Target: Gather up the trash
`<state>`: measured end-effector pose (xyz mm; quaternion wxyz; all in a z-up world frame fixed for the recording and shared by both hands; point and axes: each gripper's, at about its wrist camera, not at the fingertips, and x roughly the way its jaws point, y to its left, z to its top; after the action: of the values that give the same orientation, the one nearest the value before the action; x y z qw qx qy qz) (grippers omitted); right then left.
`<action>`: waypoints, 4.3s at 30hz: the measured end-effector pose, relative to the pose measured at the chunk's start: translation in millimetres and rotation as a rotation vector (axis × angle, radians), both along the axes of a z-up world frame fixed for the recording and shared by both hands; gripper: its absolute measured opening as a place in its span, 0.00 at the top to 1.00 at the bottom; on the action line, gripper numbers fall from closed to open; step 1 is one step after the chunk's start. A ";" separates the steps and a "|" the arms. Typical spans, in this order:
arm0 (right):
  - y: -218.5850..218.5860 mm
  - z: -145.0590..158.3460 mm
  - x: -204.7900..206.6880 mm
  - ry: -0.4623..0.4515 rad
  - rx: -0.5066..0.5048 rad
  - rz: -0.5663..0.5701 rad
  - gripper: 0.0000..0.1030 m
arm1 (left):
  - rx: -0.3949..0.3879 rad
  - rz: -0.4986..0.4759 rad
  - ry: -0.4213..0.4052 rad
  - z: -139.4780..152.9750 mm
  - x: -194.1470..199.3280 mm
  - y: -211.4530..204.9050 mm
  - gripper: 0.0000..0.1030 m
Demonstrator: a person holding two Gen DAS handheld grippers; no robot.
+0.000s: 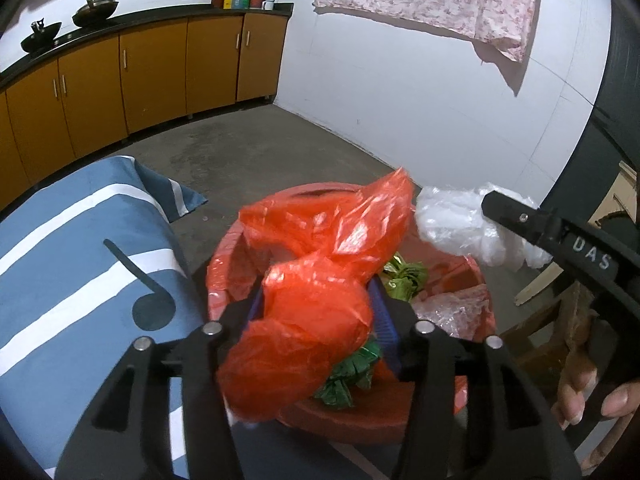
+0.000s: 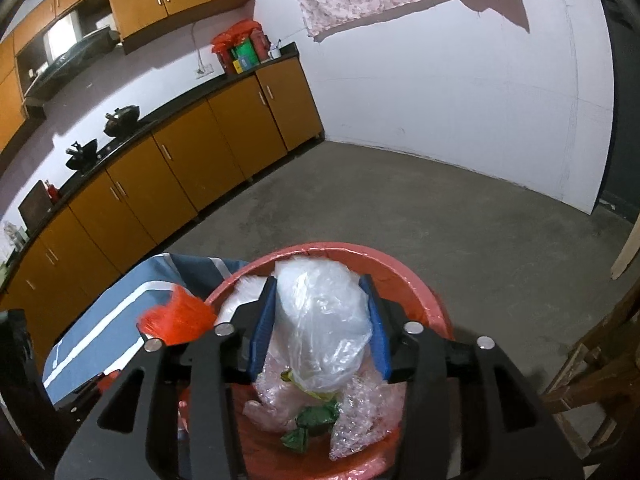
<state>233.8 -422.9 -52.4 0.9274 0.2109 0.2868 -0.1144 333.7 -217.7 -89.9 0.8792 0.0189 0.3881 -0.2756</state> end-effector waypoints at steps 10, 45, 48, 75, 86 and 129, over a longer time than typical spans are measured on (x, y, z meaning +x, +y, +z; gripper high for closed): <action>4.8 21.0 -34.5 -0.066 -0.079 -0.036 0.11 | 0.005 0.072 -0.029 11.7 -10.7 33.1 0.31; 171.2 61.5 -241.7 -0.201 -0.430 0.104 0.02 | 0.096 0.472 -0.424 101.8 -293.4 214.3 0.04; 178.4 57.6 -249.1 -0.198 -0.440 0.112 0.02 | 0.088 0.478 -0.412 98.3 -302.2 219.4 0.04; 187.0 45.2 -267.0 -0.175 -0.419 0.102 0.02 | 0.103 0.482 -0.401 83.2 -325.7 221.6 0.04; 187.6 47.9 -267.7 -0.178 -0.419 0.116 0.02 | 0.100 0.483 -0.405 83.6 -327.5 220.7 0.04; 188.2 45.6 -267.3 -0.174 -0.421 0.122 0.02 | 0.094 0.500 -0.396 82.7 -333.4 214.2 0.04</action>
<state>-33.5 -234.6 -6.8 0.9774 0.0043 0.1879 -0.0971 0.3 -3.4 -7.2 0.9763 0.0170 0.2142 -0.0240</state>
